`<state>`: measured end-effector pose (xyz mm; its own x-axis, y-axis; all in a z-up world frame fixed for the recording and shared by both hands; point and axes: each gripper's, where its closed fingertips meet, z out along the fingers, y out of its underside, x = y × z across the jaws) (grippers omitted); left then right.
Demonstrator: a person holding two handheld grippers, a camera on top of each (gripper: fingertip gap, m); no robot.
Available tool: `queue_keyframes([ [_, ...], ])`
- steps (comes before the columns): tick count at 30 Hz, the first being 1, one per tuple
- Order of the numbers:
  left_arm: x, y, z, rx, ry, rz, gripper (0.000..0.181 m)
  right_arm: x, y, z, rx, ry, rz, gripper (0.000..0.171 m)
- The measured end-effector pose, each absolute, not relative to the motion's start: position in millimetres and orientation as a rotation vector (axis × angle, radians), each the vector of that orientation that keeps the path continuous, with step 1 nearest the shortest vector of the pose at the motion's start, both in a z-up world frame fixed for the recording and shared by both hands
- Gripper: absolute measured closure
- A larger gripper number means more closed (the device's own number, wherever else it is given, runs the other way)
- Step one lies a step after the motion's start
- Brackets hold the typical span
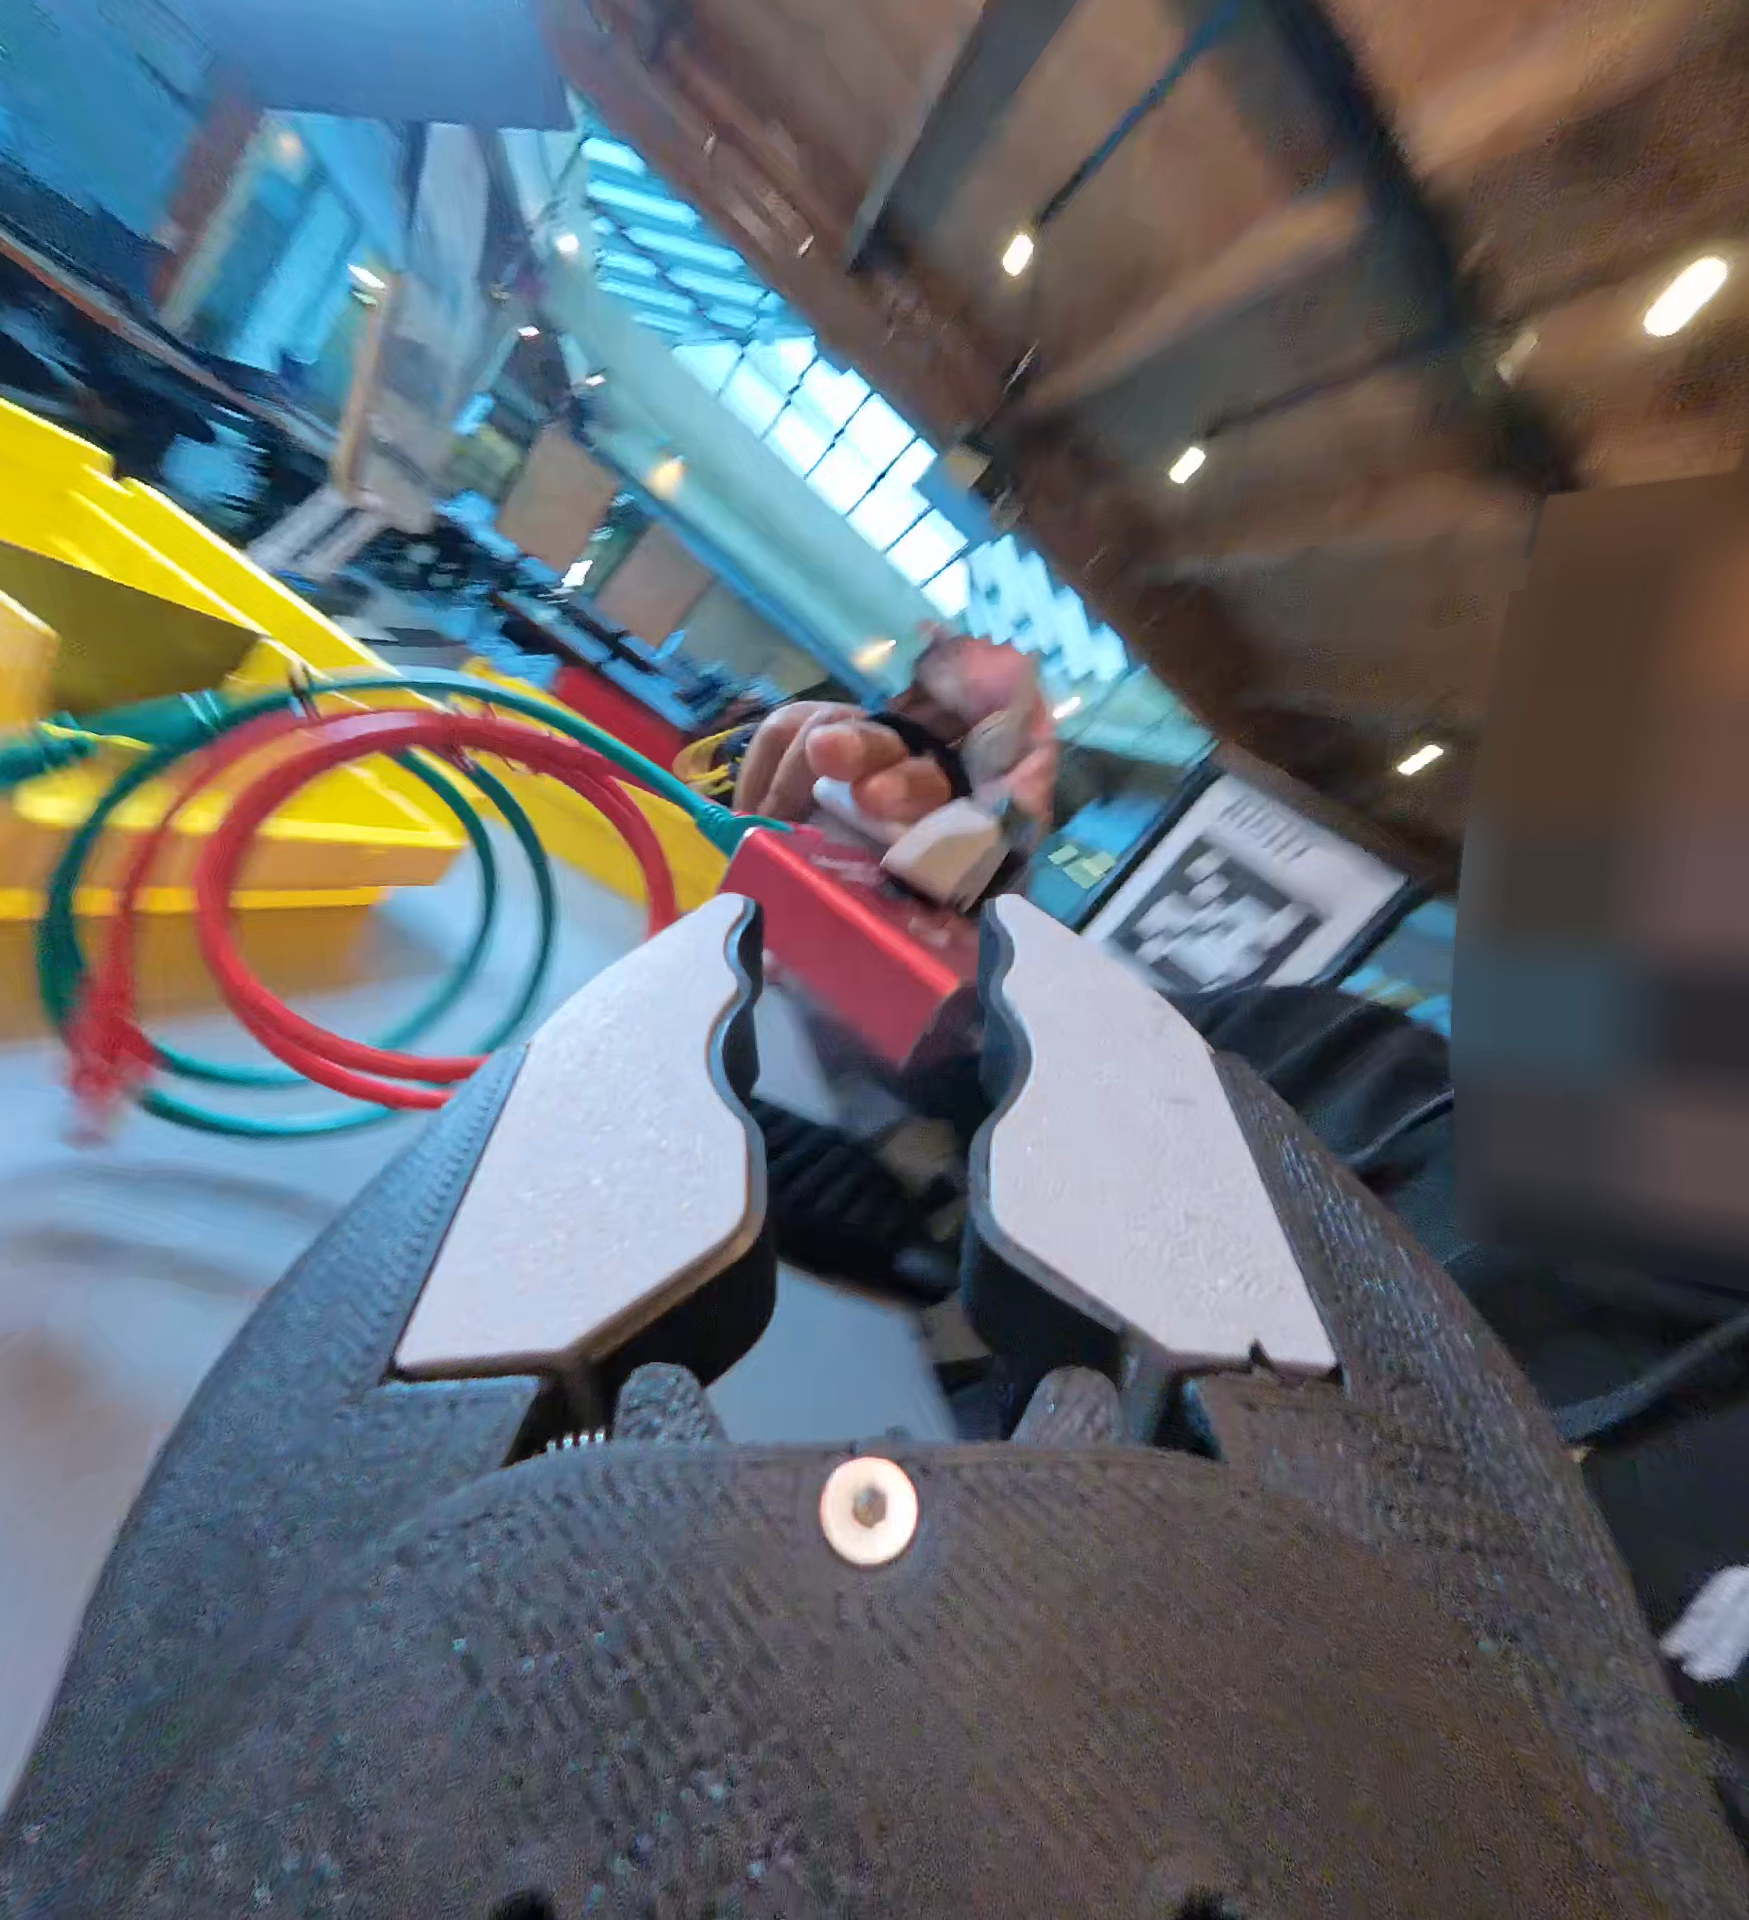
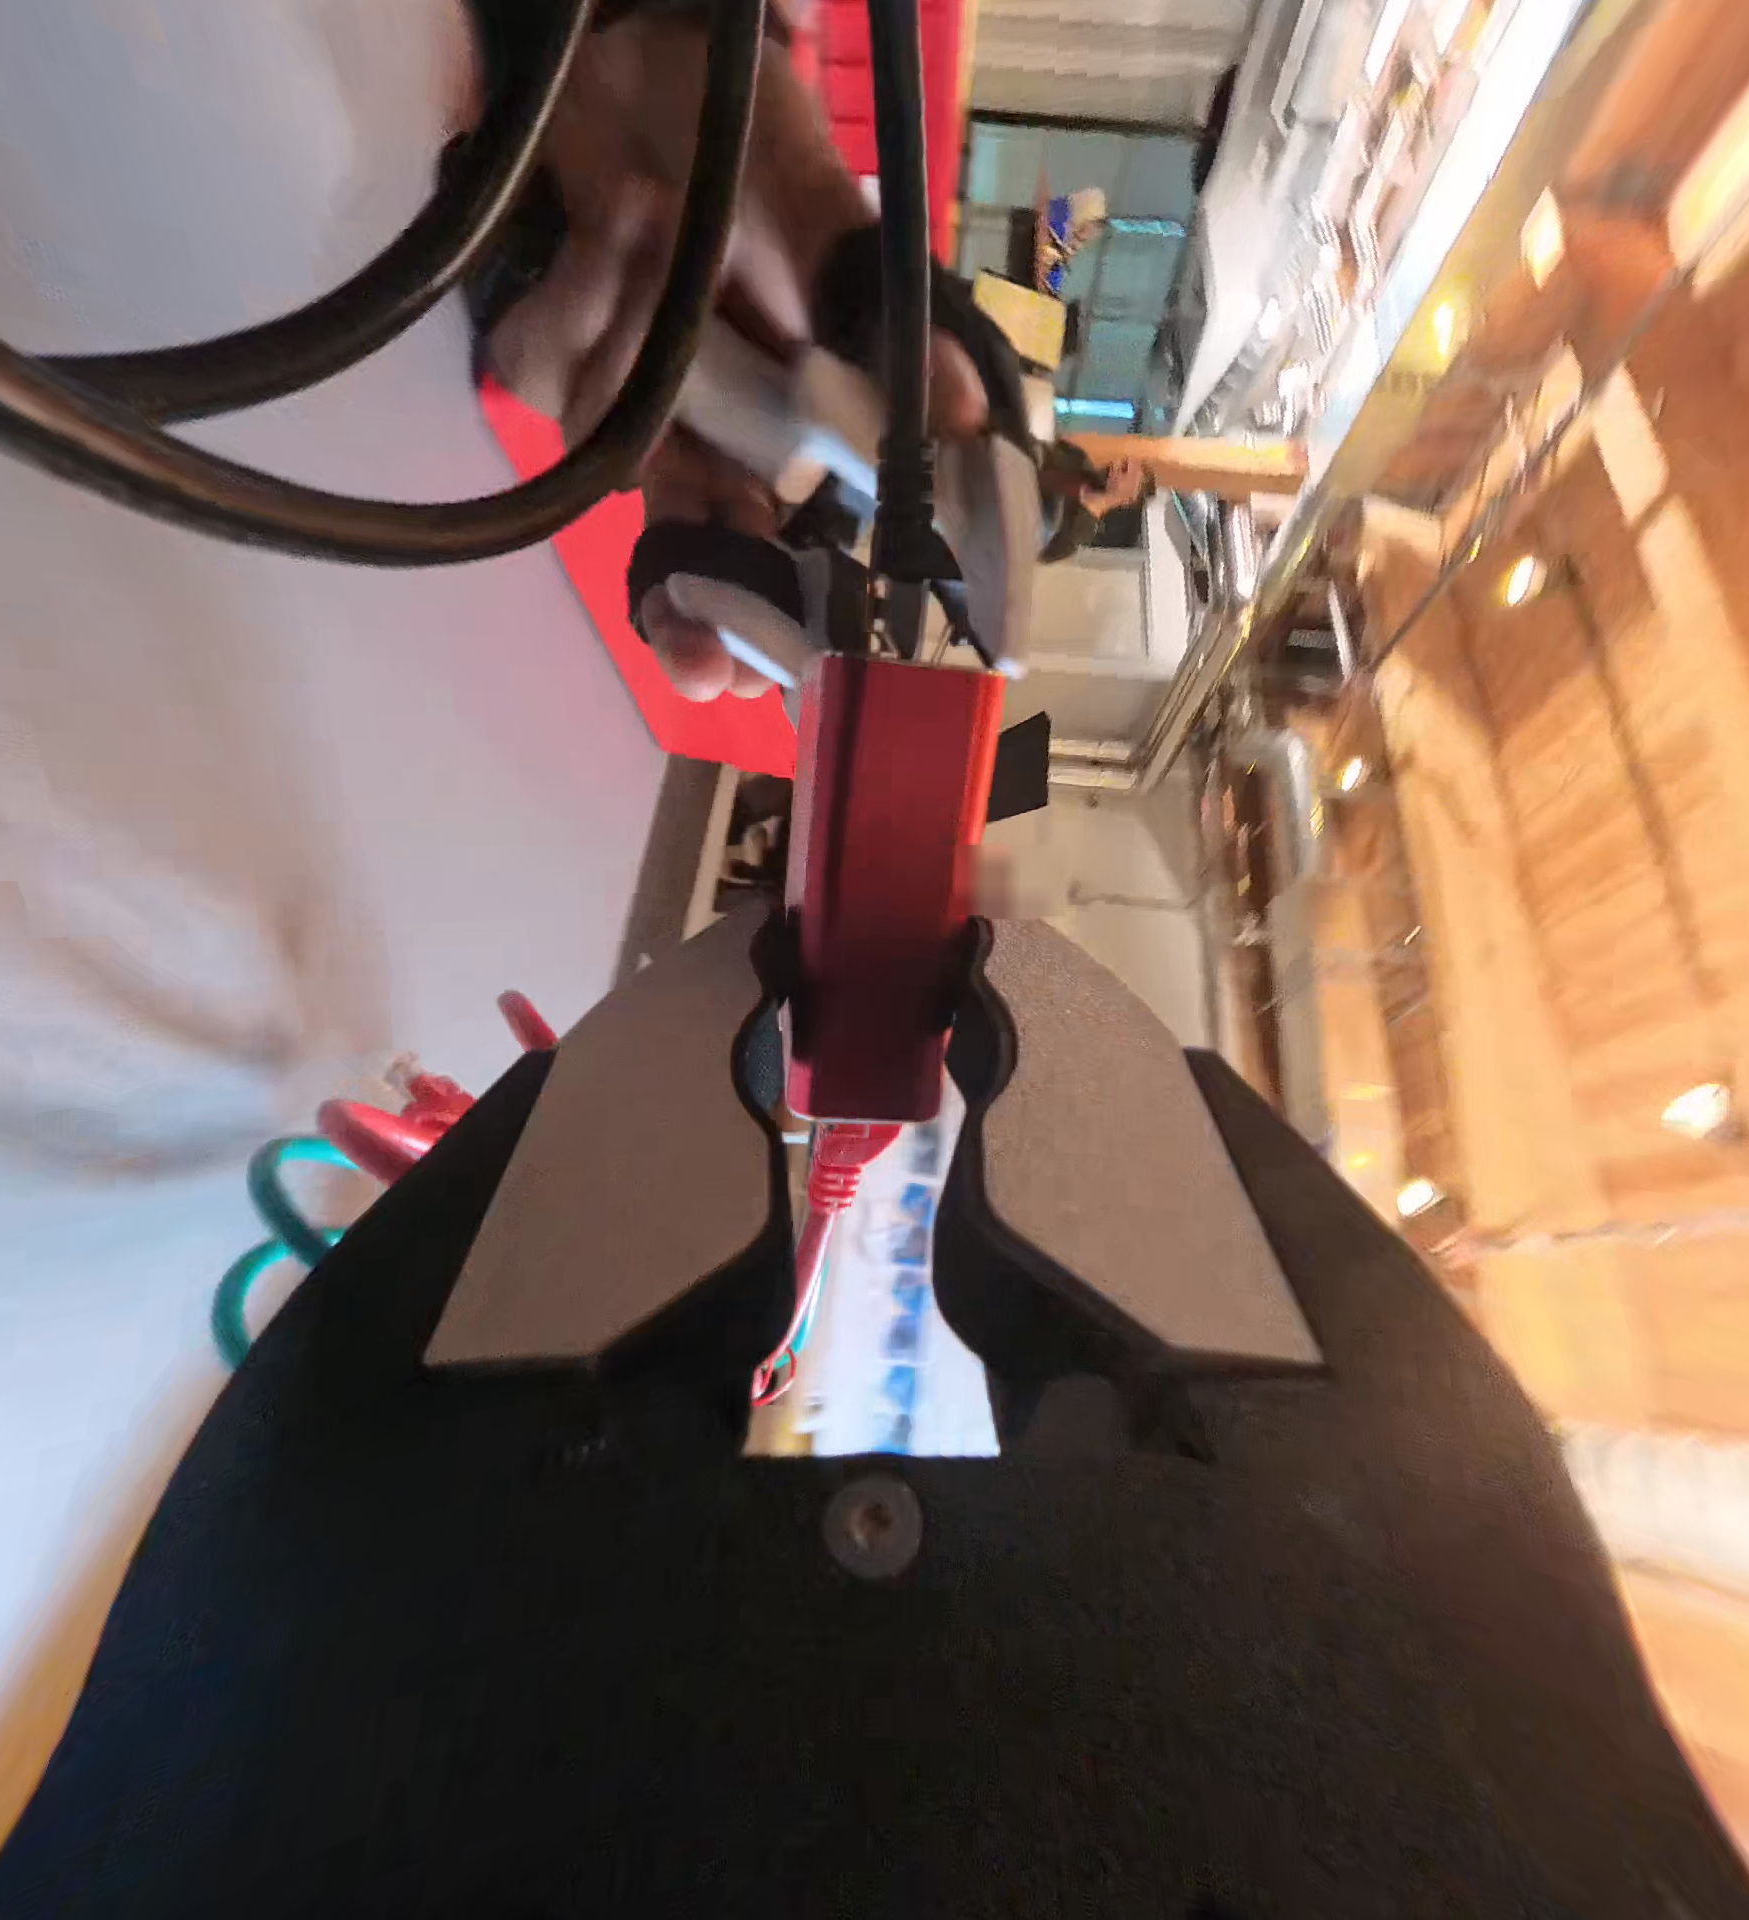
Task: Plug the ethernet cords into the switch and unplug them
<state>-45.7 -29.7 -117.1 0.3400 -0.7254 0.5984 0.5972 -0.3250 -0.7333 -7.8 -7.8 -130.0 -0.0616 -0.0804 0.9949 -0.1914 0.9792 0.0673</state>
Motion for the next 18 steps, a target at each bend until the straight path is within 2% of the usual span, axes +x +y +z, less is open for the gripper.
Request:
queue_keyframes([
  [2, -36, -27, -121, -1.379, 0.097, -1.452, 0.142, -7, -13, -132, 0.386, -1.632, -0.022, 0.143],
  [5, -5, -28, -132, -1.461, 0.155, -1.521, 0.129, -5, -20, -138, 0.602, -1.632, -0.137, 0.143],
  [10, 26, -35, -145, -1.518, 0.188, -1.69, 0.141, -4, -31, -138, 0.742, -1.63, -0.193, 0.143],
  [11, 30, -39, -141, -1.483, 0.209, -1.744, 0.15, -4, -31, -137, 0.726, -1.633, -0.188, 0.144],
  [15, 20, -32, -136, -1.487, 0.243, -1.498, 0.152, -12, -10, -115, 0.438, -1.614, -0.145, 0.136],
  [18, -8, -21, -127, -1.434, 0.177, -1.284, 0.153, -18, 32, -101, -0.085, -1.687, 0.054, 0.136],
])
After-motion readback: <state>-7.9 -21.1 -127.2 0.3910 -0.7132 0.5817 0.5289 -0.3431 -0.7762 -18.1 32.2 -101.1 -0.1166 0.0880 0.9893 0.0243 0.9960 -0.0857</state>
